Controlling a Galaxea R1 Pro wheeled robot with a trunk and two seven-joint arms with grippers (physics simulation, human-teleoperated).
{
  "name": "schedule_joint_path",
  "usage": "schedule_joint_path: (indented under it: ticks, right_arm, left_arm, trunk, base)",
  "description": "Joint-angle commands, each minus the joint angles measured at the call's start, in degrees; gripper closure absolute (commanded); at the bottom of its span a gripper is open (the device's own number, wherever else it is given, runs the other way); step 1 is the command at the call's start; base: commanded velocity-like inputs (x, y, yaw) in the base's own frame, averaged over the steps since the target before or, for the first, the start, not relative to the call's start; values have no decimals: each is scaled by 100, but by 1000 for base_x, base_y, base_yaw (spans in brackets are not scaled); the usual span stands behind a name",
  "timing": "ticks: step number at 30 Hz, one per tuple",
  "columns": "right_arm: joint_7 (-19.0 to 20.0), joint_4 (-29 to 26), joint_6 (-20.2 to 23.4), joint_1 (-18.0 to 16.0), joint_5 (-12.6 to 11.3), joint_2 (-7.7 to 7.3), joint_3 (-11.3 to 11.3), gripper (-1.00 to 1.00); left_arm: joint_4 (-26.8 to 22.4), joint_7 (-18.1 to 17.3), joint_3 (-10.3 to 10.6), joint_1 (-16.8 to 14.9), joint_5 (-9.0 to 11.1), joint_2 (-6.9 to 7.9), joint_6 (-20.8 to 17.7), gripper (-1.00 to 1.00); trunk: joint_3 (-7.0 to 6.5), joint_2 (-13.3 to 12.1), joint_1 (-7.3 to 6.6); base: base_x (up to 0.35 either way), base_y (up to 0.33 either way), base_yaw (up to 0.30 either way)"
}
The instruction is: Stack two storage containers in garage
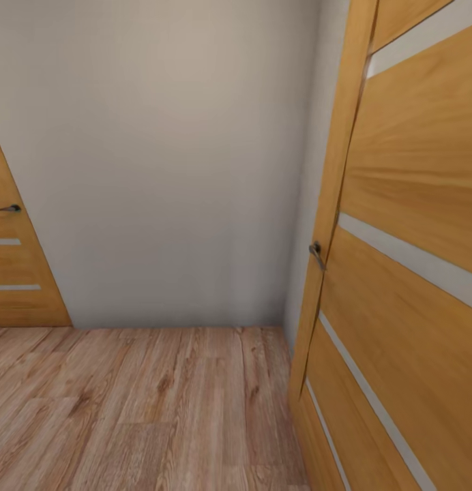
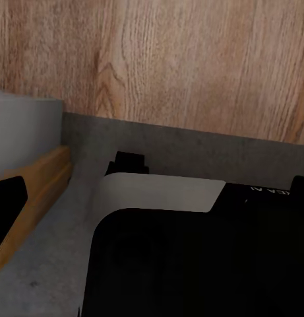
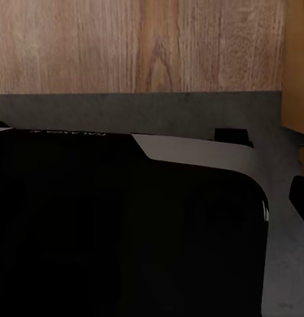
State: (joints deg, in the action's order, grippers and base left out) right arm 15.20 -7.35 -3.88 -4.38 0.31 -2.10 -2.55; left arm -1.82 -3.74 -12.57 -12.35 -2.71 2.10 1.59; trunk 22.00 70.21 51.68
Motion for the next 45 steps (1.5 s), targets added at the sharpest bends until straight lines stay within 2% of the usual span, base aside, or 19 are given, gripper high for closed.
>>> schedule_joint_path:
  ticks: [1,45]
  right_arm:
    - [27,6,-16,-5,4,-1,-26,-100]
    - [27,6,-16,-4,4,-1,-26,-100]
  left_arm:
    - [6,-22,-44,-4,-28,1,18,-100]
    - [6,-22,-44,-4,-28,1,17,-100]
  trunk:
    - [6,3,1]
    - [6,3,1]
  base:
    - [100,46,0]
    - [48,21,0]
